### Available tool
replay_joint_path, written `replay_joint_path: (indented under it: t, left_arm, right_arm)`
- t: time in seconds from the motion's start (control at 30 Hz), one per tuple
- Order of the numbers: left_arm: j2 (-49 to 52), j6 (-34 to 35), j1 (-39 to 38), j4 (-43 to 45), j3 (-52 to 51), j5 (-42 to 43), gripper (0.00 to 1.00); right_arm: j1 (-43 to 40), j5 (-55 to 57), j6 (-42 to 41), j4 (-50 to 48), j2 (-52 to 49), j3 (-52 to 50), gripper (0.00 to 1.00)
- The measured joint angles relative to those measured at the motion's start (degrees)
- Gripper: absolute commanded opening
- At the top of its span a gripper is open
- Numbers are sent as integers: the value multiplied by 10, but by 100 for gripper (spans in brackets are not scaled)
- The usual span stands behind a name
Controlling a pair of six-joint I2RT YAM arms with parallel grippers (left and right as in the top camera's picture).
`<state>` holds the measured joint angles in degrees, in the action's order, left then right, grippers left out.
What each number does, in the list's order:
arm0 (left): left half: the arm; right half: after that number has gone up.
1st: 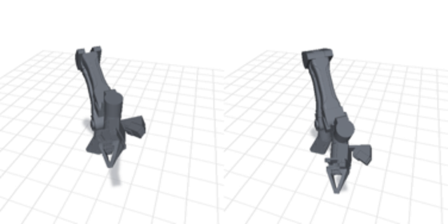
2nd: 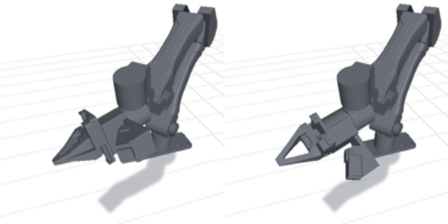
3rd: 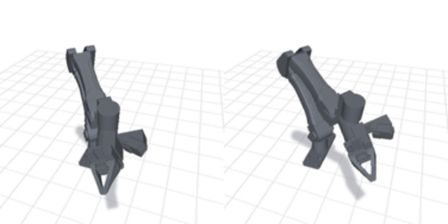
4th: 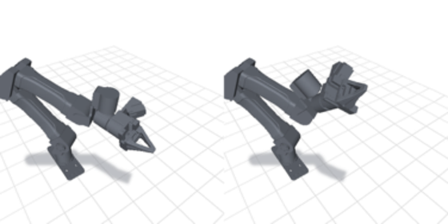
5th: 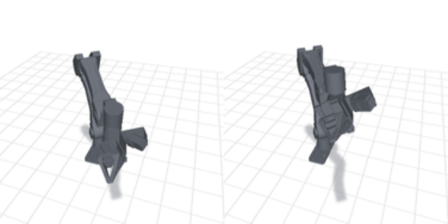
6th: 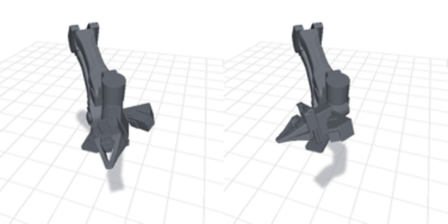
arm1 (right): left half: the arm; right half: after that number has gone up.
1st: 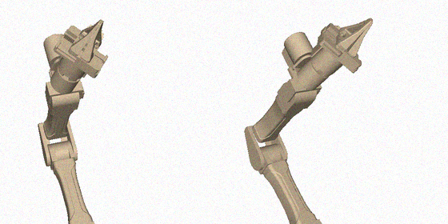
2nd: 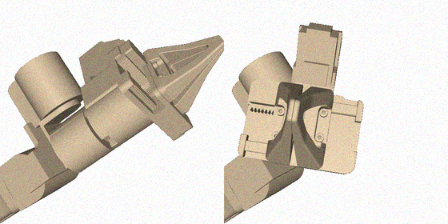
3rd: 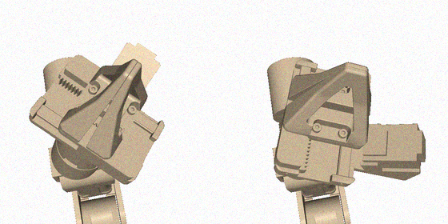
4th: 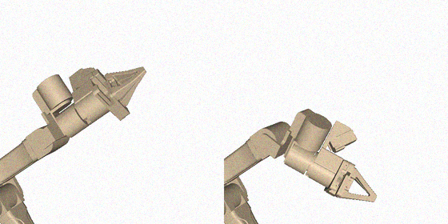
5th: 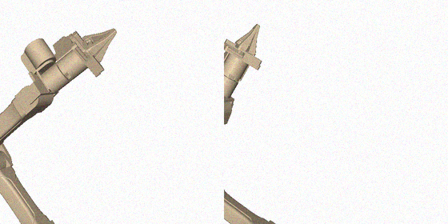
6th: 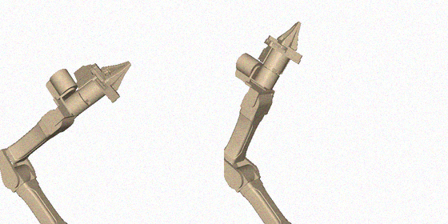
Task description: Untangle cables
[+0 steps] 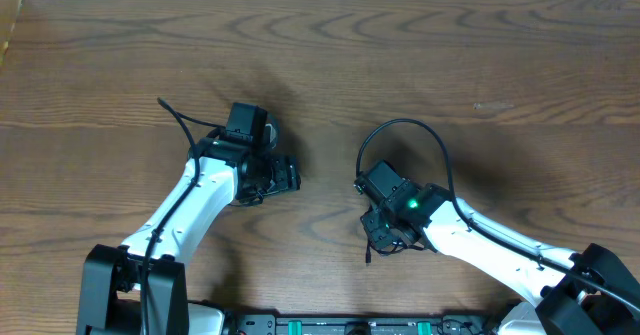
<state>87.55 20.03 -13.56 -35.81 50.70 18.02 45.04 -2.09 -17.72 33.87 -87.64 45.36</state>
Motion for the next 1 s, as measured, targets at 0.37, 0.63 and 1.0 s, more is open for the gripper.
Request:
replay_joint_path:
  t: [0.37, 0.63, 1.0]
  left_arm:
    - [0, -2, 0, 0, 0, 0, 75]
    - [0, -2, 0, 1, 0, 0, 75]
    - [0, -6, 0, -6, -12, 17, 50]
  right_arm:
    - [0, -9, 2, 45, -1, 22, 33]
    - [0, -9, 2, 29, -19, 18, 33]
    - [-2, -12, 0, 35, -47, 24, 1]
